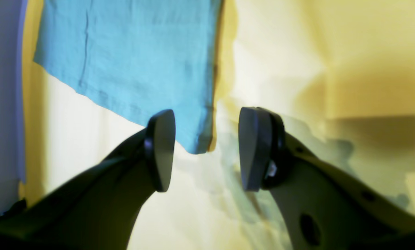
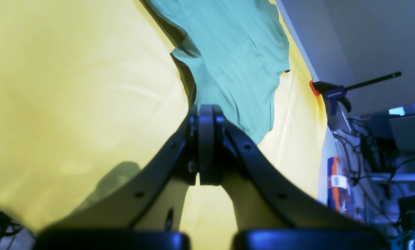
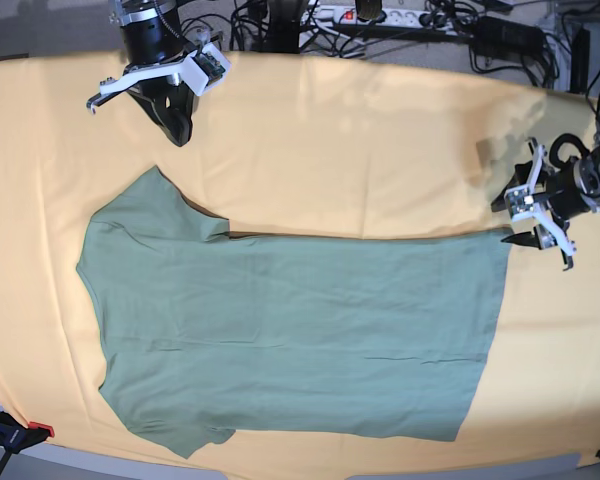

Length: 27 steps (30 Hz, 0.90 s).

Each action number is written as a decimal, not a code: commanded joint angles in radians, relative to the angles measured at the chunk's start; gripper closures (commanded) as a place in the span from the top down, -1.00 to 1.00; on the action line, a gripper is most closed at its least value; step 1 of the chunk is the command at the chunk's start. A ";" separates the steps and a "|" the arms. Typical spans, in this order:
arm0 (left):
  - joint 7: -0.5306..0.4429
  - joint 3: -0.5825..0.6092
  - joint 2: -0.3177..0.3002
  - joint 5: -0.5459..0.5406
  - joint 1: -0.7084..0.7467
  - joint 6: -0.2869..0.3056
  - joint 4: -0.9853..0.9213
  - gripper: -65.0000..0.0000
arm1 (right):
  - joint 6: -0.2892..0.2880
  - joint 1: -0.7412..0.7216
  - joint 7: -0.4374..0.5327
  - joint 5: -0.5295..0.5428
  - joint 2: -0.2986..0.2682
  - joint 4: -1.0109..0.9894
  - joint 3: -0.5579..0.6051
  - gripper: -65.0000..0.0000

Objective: Fold the T-shirt properly
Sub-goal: 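Move both grippers down toward the shirt's shoulder corners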

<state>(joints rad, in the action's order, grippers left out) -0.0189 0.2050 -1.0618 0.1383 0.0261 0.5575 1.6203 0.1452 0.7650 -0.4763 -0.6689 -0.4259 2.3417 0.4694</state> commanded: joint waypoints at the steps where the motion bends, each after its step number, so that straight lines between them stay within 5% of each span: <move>1: -0.011 0.024 -0.026 -0.006 -0.048 -0.013 -0.010 -0.07 | 0.013 0.006 0.020 -0.010 0.005 0.015 0.000 -1.00; 12: -0.061 0.378 -0.011 0.151 -0.312 -0.091 -0.157 -0.07 | -0.042 0.006 0.021 -0.007 0.011 0.015 0.000 -1.00; 21: -0.064 0.442 0.057 0.160 -0.414 -0.107 -0.236 -0.08 | -0.042 0.006 0.021 -0.007 0.010 0.015 0.000 -1.00; 23: -0.063 0.442 0.064 0.159 -0.432 -0.110 -0.249 -0.32 | -0.059 0.011 0.022 -0.008 0.010 0.015 0.000 -1.00; 25: -0.060 0.442 0.064 0.145 -0.440 -0.110 -0.251 -0.87 | -0.101 0.010 0.037 -0.008 0.010 0.015 0.000 -1.00; 27: -0.059 0.442 0.063 0.101 -0.443 -0.110 -0.251 -1.00 | -0.135 0.010 0.061 -0.009 0.010 0.015 -0.001 -1.00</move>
<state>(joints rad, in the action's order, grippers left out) -0.0639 0.6575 -0.9764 0.2428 -0.3912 0.4572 1.3605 -0.0048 0.7673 -0.4309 -0.6689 -0.4126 2.3417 0.4694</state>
